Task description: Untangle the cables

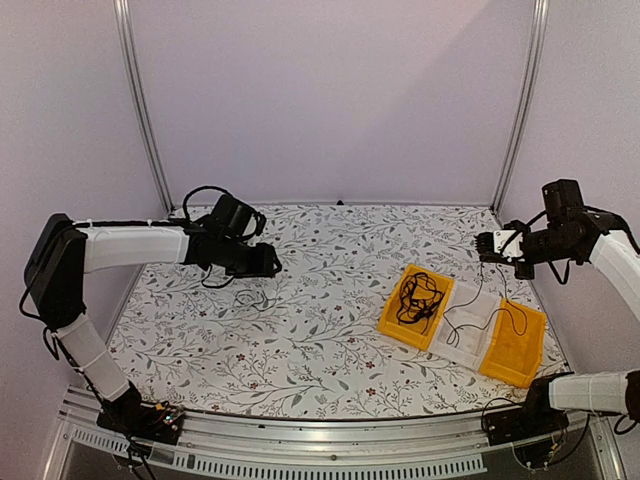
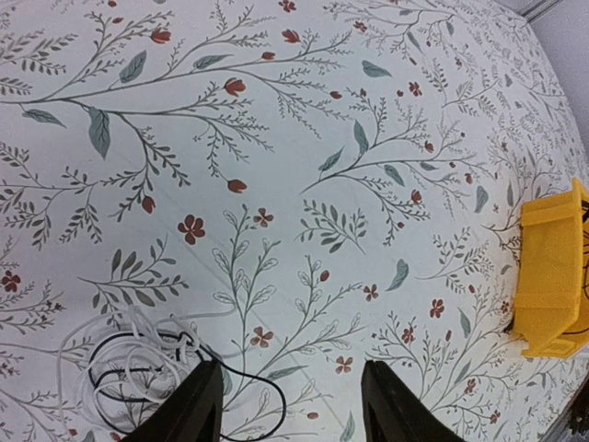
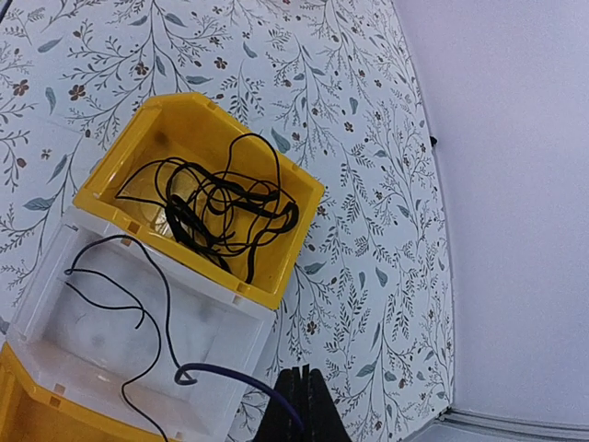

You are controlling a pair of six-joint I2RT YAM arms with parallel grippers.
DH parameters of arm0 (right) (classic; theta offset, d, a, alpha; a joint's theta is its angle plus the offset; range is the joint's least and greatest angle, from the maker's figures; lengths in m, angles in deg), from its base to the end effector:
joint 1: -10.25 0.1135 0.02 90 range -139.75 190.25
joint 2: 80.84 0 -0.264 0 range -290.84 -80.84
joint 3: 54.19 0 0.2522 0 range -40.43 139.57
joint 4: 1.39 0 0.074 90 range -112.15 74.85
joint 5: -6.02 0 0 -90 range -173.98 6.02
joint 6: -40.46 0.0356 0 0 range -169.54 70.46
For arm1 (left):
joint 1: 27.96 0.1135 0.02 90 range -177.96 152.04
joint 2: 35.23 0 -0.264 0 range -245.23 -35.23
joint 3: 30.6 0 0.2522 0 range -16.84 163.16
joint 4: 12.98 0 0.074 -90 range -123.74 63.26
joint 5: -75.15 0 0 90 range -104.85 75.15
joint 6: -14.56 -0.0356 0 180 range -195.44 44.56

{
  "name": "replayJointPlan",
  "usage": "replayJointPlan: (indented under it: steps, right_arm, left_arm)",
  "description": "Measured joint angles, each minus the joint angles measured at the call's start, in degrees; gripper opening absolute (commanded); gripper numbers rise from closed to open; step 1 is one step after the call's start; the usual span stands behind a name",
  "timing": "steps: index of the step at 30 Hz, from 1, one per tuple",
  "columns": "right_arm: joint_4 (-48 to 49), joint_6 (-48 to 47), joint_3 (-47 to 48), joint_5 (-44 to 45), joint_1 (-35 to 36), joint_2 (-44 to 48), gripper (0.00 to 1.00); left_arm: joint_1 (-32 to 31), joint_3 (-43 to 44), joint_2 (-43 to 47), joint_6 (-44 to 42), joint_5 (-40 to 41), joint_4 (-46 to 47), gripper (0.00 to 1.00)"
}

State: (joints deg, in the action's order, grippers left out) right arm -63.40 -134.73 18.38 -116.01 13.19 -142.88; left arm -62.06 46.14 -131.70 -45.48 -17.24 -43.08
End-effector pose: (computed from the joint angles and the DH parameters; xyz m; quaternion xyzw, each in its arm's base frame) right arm 0.2078 0.0296 0.3113 -0.6965 0.5887 -0.0123 0.4101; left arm 0.2955 -0.2018 0.2070 0.0411 0.9381 -0.1987 0.2807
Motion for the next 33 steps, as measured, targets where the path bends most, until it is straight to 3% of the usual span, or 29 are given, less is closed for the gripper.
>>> replayJointPlan:
  steps: [6,15,33]
  right_arm:
    - [-0.5,-2.1,-3.6,1.5,2.6,-1.2,0.00]
    - [-2.0,0.0,-4.1,4.4,10.1,-13.6,0.00]
    - [-1.8,6.7,-3.8,13.6,11.8,-26.8,0.00]
  left_arm:
    - [0.1,-0.3,0.0,0.1,-0.5,1.2,0.55]
    - [0.1,-4.0,0.7,0.6,-1.0,2.3,0.54]
    - [0.2,-8.3,4.0,1.8,-0.6,4.5,0.55]
